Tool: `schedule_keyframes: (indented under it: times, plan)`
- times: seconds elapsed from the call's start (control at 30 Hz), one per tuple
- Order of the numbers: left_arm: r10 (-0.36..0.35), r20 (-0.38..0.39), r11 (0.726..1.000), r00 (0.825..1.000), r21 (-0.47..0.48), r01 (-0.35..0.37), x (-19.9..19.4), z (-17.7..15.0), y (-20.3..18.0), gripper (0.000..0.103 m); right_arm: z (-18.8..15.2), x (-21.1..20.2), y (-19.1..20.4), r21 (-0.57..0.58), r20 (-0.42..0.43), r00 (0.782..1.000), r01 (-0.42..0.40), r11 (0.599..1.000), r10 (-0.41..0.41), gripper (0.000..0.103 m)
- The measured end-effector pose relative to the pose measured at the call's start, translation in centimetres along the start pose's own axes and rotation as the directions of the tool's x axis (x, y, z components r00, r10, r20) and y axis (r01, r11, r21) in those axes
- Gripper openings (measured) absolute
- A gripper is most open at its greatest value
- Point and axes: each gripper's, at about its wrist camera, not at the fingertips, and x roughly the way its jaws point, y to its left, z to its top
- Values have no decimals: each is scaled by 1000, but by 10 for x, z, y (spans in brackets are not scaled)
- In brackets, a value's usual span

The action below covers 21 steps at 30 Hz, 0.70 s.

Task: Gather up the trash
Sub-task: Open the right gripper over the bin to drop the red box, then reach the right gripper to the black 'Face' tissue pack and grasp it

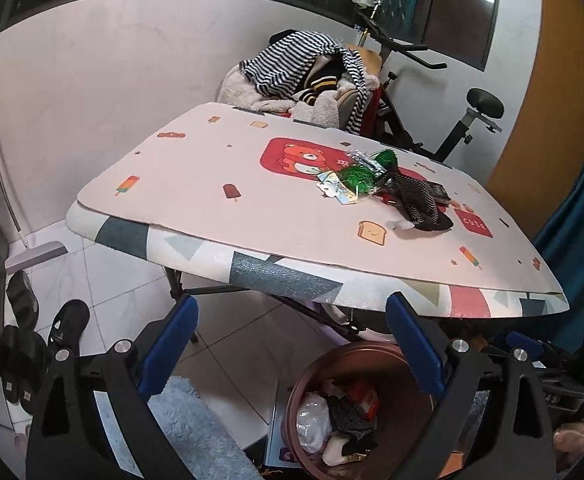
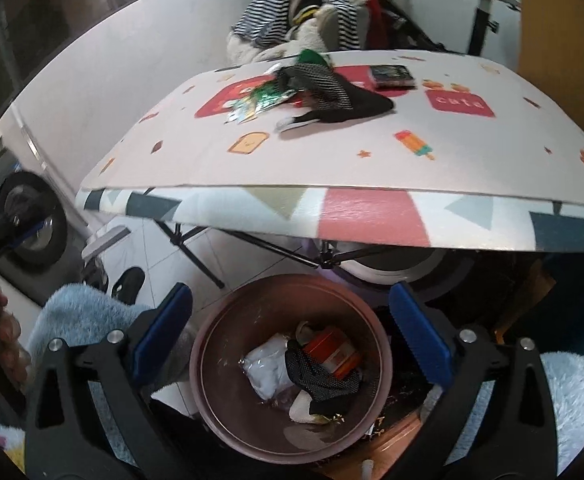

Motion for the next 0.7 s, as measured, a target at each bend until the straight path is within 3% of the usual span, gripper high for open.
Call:
schedule_keyframes:
  times: [0.23, 0.43, 0.7]
  plan:
    - [9, -10, 1000, 1000, -11, -9, 7, 3, 3, 92, 3, 3, -9, 22, 0, 1000, 9, 1000, -9, 97]
    - [24, -9, 998, 1000, 63, -24, 13, 14, -5, 97, 14, -1, -12, -15, 46, 998, 40, 999, -39, 97]
    - [14, 18, 996, 1000, 89, -16, 29, 40, -10, 97, 64, -7, -47, 44, 95, 995, 33, 998, -37, 97]
